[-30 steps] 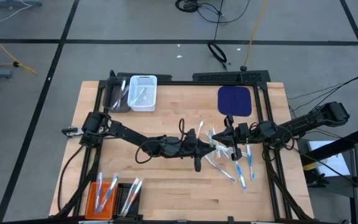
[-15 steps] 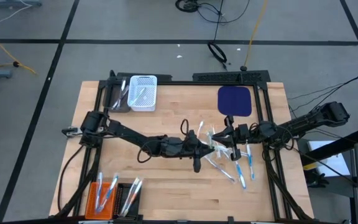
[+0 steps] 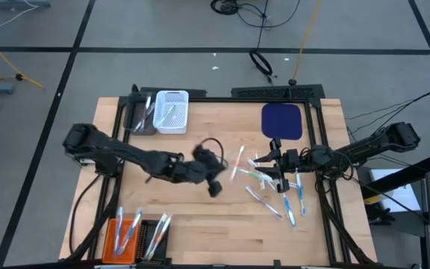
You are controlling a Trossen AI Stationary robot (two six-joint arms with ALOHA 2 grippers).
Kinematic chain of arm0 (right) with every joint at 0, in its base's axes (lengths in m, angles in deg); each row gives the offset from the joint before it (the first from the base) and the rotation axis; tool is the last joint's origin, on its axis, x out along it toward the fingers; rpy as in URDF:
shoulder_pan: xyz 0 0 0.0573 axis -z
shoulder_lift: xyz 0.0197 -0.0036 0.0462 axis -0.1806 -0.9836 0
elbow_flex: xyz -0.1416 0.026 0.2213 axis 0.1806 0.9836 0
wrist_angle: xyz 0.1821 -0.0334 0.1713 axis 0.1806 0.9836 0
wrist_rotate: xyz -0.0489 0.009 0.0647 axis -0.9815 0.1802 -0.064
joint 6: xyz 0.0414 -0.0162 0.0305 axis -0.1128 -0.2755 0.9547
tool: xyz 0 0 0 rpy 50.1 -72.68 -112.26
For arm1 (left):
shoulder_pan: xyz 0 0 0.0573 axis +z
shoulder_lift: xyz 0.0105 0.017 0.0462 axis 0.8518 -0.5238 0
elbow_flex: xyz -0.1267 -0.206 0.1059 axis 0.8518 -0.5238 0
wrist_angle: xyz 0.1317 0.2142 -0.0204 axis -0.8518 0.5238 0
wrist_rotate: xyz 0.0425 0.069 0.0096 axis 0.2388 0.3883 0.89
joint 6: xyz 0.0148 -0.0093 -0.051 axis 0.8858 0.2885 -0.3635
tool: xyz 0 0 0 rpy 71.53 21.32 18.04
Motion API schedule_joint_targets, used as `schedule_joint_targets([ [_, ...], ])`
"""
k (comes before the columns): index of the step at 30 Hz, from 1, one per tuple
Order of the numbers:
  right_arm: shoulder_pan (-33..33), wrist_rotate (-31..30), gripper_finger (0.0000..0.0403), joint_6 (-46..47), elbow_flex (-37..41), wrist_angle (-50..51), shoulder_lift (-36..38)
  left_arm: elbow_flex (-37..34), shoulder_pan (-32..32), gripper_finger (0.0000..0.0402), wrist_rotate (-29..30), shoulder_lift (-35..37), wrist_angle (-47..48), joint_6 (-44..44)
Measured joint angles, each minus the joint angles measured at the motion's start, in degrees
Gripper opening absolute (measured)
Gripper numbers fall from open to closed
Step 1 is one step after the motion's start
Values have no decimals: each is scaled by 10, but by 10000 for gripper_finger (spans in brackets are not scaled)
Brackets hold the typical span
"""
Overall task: Pick & Place Toothbrushes
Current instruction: Put the green toothbrush into the white bin
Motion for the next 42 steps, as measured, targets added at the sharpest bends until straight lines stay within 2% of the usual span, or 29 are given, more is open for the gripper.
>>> schedule_joint_targets([
  [7,0,0,94,0,0,0,0,0,21,7,68,96,224,-94],
  [12,0,0,89,0,0,0,0,0,75,7,74,126,336,-159],
  [17,0,0,89,0,0,1,0,0,166,7,1,125,410,-175],
  [26,0,0,89,0,0,1,0,0,323,7,-142,119,451,-147],
  [33,1,-2,89,-11,0,1,0,0,419,7,-204,119,515,-161],
  [42,20,-2,89,-19,0,-4,0,0,486,7,-237,74,573,-148],
])
